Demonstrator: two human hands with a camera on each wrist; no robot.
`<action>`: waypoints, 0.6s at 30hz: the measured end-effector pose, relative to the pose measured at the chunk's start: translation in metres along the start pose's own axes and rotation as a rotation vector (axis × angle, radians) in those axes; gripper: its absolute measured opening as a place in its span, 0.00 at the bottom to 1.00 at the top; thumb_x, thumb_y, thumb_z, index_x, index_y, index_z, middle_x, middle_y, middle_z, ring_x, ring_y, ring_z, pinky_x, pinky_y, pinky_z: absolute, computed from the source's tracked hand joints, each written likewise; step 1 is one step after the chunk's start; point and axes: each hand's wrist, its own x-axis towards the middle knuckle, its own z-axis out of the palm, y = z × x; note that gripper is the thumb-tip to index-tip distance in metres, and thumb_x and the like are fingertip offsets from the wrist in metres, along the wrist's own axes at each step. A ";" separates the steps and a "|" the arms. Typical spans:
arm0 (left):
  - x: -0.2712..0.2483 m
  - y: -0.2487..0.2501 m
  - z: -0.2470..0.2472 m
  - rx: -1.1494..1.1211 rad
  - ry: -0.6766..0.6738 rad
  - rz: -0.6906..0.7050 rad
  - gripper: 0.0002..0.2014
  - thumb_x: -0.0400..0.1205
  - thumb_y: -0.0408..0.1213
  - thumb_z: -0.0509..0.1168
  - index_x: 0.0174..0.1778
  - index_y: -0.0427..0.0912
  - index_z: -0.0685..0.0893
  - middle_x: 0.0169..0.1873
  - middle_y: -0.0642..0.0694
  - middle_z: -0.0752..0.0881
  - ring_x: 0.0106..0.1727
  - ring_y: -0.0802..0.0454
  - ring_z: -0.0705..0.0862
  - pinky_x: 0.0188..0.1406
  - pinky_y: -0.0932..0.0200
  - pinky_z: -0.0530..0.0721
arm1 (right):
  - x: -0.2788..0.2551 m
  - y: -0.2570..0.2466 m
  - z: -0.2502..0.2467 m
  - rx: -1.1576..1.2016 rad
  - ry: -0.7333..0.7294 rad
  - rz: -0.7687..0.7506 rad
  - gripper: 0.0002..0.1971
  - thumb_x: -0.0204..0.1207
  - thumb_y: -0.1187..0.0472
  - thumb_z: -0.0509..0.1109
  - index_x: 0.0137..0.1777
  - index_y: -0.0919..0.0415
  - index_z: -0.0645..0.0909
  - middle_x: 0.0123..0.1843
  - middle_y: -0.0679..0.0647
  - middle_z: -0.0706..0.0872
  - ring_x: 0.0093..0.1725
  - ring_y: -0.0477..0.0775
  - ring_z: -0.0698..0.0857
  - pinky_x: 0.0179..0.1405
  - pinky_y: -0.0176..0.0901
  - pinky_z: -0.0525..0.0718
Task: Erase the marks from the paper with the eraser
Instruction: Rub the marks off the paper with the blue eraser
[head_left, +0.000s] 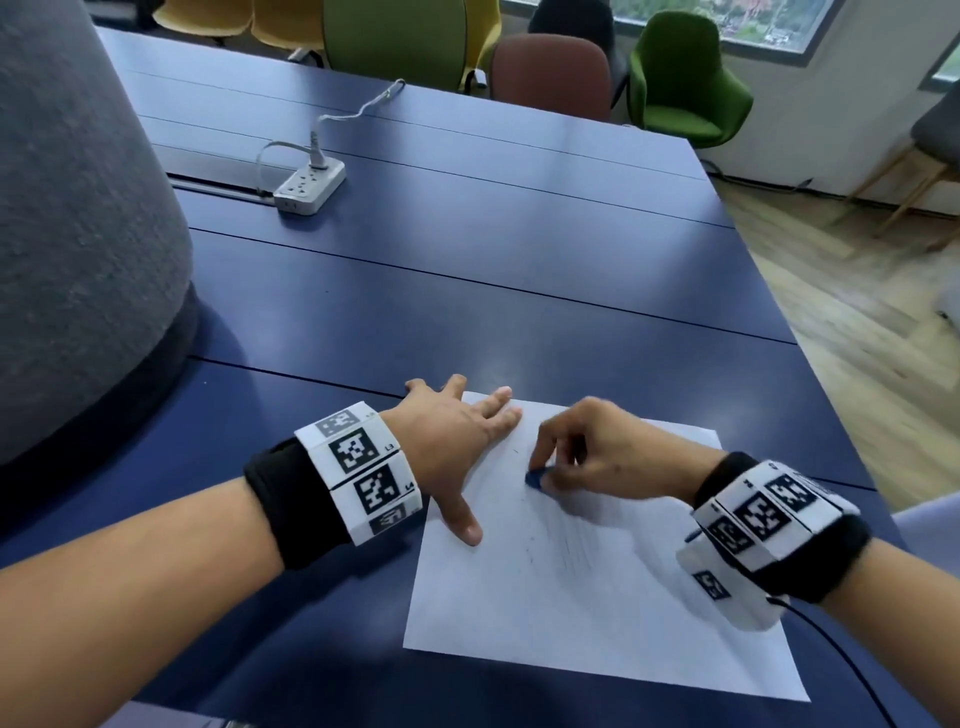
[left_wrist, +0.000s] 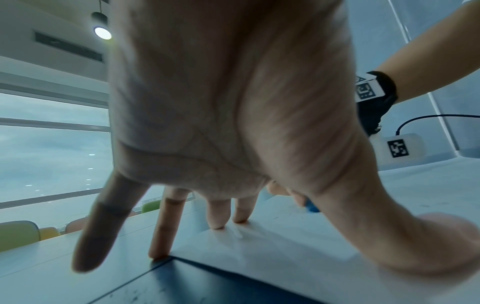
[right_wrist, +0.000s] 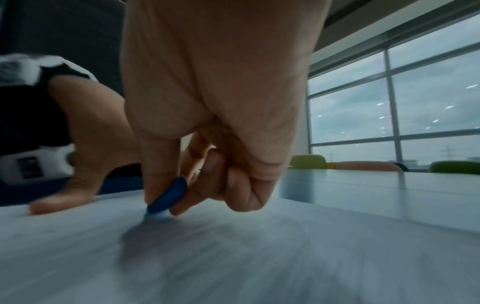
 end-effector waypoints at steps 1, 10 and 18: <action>0.000 0.001 0.000 0.001 -0.003 0.000 0.66 0.62 0.71 0.75 0.86 0.52 0.39 0.86 0.55 0.40 0.78 0.38 0.57 0.66 0.33 0.71 | -0.002 -0.002 0.000 -0.007 -0.050 -0.004 0.02 0.70 0.59 0.78 0.41 0.52 0.89 0.26 0.45 0.81 0.24 0.40 0.75 0.25 0.27 0.70; 0.000 -0.001 -0.001 0.000 -0.004 0.003 0.66 0.62 0.71 0.75 0.86 0.52 0.39 0.86 0.54 0.39 0.79 0.38 0.56 0.67 0.32 0.69 | -0.002 0.003 0.002 -0.046 0.016 -0.039 0.01 0.71 0.57 0.77 0.41 0.50 0.87 0.29 0.46 0.81 0.27 0.42 0.75 0.28 0.27 0.72; -0.001 -0.001 -0.001 -0.008 0.004 0.002 0.66 0.62 0.70 0.75 0.86 0.52 0.39 0.86 0.54 0.40 0.79 0.39 0.57 0.66 0.32 0.70 | 0.001 0.007 -0.005 -0.072 0.047 -0.029 0.02 0.72 0.58 0.76 0.41 0.49 0.87 0.29 0.45 0.82 0.27 0.42 0.76 0.28 0.27 0.70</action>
